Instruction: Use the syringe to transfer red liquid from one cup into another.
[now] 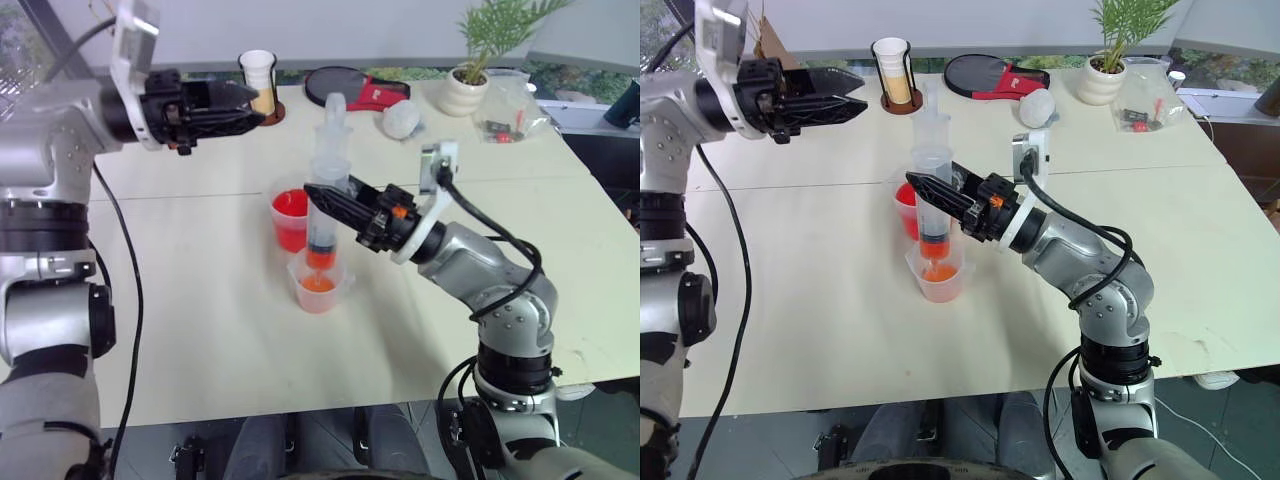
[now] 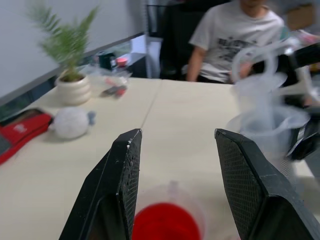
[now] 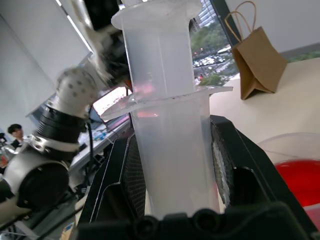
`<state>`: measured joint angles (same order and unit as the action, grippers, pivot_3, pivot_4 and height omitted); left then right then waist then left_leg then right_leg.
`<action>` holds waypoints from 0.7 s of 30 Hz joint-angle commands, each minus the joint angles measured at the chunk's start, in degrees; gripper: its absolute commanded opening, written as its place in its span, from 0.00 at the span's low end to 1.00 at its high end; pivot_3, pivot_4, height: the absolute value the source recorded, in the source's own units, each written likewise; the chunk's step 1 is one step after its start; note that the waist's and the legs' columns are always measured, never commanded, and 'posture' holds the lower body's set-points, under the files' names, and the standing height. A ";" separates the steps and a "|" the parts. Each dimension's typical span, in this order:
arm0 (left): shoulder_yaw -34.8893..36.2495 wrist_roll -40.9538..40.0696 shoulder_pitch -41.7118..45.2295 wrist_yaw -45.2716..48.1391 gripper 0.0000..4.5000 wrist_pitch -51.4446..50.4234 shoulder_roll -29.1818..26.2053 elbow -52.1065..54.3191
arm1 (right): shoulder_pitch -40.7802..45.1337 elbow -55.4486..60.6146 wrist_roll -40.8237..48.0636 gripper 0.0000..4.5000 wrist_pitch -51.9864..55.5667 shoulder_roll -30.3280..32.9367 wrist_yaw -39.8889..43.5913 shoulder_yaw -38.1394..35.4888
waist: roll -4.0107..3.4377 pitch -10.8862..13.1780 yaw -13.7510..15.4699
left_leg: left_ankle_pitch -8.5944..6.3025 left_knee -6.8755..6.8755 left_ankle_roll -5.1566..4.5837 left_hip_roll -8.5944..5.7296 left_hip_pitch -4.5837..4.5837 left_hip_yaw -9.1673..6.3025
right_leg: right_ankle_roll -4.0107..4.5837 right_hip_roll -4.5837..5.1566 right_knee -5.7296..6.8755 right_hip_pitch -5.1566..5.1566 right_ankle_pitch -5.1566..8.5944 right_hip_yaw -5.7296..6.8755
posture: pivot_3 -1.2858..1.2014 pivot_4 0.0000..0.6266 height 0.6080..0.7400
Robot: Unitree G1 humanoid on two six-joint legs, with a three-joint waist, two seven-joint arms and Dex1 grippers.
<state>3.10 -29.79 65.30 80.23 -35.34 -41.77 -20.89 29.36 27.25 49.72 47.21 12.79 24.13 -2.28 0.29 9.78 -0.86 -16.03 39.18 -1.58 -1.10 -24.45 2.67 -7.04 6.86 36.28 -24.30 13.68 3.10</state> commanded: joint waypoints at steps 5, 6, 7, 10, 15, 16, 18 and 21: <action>0.74 -1.58 3.57 -0.69 0.52 0.50 2.63 1.94 | 0.75 0.90 -1.72 0.32 -3.88 -0.03 1.29 2.22 | 0.00 0.00 0.17 | 0.00 0.01 0.00 0.03 0.00 -0.04 | 0.00 0.00 0.00 0.02 0.00 0.00 | 0.52 0.24 1.00; 0.48 -0.99 3.78 -1.34 0.52 1.40 3.49 1.50 | 0.82 0.74 -1.95 0.32 -3.99 0.18 1.55 2.48 | 0.00 0.00 0.15 | 0.00 0.02 0.00 0.03 0.00 -0.04 | 0.00 0.00 0.00 0.02 0.00 0.00 | 0.52 0.24 1.00; 0.32 -0.59 3.95 -1.73 0.52 2.15 4.28 1.11 | 0.92 0.56 -2.16 0.32 -4.08 0.30 1.76 2.70 | 0.00 0.00 0.15 | 0.00 0.02 0.00 0.02 0.00 -0.03 | 0.00 0.00 0.00 0.02 0.00 0.00 | 0.52 0.24 1.00; -0.28 -0.45 4.34 -1.98 0.52 3.36 6.87 0.69 | 1.52 -0.11 -2.71 0.32 -4.42 0.75 2.68 3.14 | 0.00 0.00 0.15 | 0.00 0.02 0.00 0.02 0.00 -0.04 | 0.00 0.00 -0.01 0.02 0.00 0.00 | 0.52 0.24 1.00; -0.67 -0.46 4.94 -1.91 0.52 4.57 9.93 -1.08 | 1.74 -0.59 -3.50 0.32 -5.01 1.48 3.91 3.71 | 0.00 0.00 0.09 | 0.00 0.02 0.00 0.01 0.00 -0.03 | 0.00 0.00 -0.02 0.02 0.00 0.00 | 0.52 0.24 1.00; -1.01 -0.36 4.83 -1.24 0.52 4.60 10.00 -1.10 | 1.67 -0.74 -3.63 0.32 -5.18 1.66 4.12 3.69 | 0.01 0.00 0.06 | 0.00 0.02 0.00 0.01 0.00 -0.03 | 0.00 -0.01 -0.02 0.02 0.00 0.01 | 0.52 0.24 1.00; -1.37 -0.15 4.61 -0.62 0.52 4.55 10.12 -1.14 | 1.64 -1.12 -3.98 0.32 -5.56 1.87 4.37 3.62 | 0.01 0.00 0.04 | 0.00 0.02 0.00 0.01 0.00 -0.03 | 0.00 -0.02 -0.02 0.01 0.00 0.00 | 0.52 0.24 1.00; -1.83 0.36 4.21 0.57 0.52 4.62 9.52 -1.14 | 1.64 -1.67 -4.52 0.32 -6.17 1.89 4.60 3.47 | 0.01 0.00 0.17 | 0.00 0.02 0.00 0.01 0.00 -0.03 | 0.00 -0.02 -0.02 0.01 0.00 0.00 | 0.52 0.24 1.00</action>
<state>1.25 -29.50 68.03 80.06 -31.67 -31.86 -22.97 29.72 24.44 45.07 42.51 14.75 27.86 1.23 0.30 9.79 -0.70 -16.03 39.20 -1.59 -1.09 -24.46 2.64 -7.04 6.85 36.26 -24.29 13.68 3.10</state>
